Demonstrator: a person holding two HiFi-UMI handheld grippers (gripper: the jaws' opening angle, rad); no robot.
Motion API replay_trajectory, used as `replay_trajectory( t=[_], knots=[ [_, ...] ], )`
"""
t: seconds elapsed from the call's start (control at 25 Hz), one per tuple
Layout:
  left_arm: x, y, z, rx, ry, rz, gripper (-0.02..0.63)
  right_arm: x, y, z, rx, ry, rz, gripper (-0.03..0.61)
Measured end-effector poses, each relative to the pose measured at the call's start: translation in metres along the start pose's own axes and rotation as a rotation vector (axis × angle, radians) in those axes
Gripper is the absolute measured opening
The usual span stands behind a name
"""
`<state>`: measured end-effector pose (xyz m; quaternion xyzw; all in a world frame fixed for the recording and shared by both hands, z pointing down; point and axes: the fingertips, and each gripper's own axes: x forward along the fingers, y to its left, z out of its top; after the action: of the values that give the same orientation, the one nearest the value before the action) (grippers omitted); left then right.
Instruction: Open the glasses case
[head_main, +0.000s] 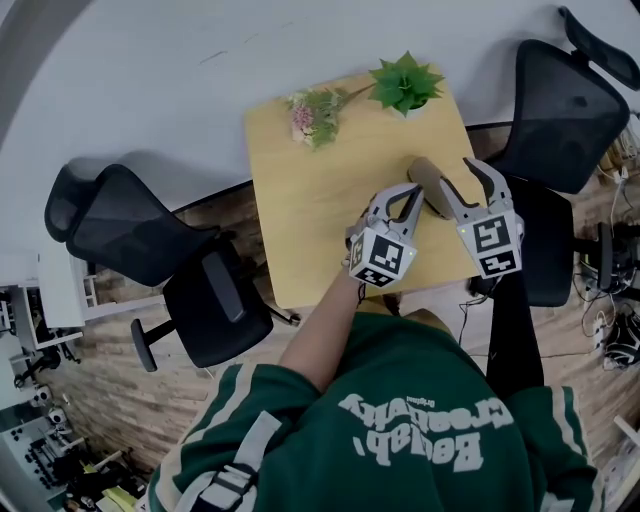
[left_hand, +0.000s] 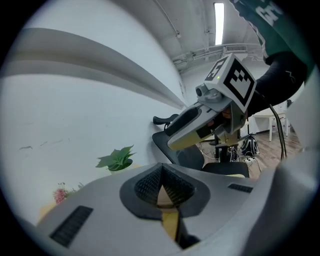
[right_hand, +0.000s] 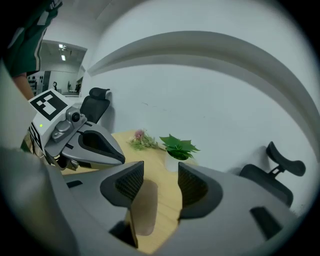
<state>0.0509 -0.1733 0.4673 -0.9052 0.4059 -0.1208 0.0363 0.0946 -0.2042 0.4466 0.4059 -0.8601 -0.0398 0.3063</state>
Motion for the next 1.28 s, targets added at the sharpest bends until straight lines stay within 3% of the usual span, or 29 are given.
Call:
replay_trajectory(
  t=[0.44, 0.72, 1.0, 1.28],
  knots=[
    [0.017, -0.015, -0.051, -0.052, 0.088, -0.040, 0.014, 0.034, 0.036, -0.066, -0.054, 0.201, 0.131, 0.272],
    [0.029, -0.027, -0.072, -0.070, 0.131, -0.073, 0.014, 0.048, 0.056, -0.100, -0.062, 0.271, 0.203, 0.305],
    [0.033, -0.034, -0.093, -0.090, 0.179, -0.083, 0.014, 0.057, 0.062, -0.136, -0.155, 0.358, 0.186, 0.324],
    [0.042, -0.046, -0.109, -0.083, 0.218, -0.131, 0.014, 0.059, 0.061, -0.141, -0.201, 0.348, 0.138, 0.308]
  ],
)
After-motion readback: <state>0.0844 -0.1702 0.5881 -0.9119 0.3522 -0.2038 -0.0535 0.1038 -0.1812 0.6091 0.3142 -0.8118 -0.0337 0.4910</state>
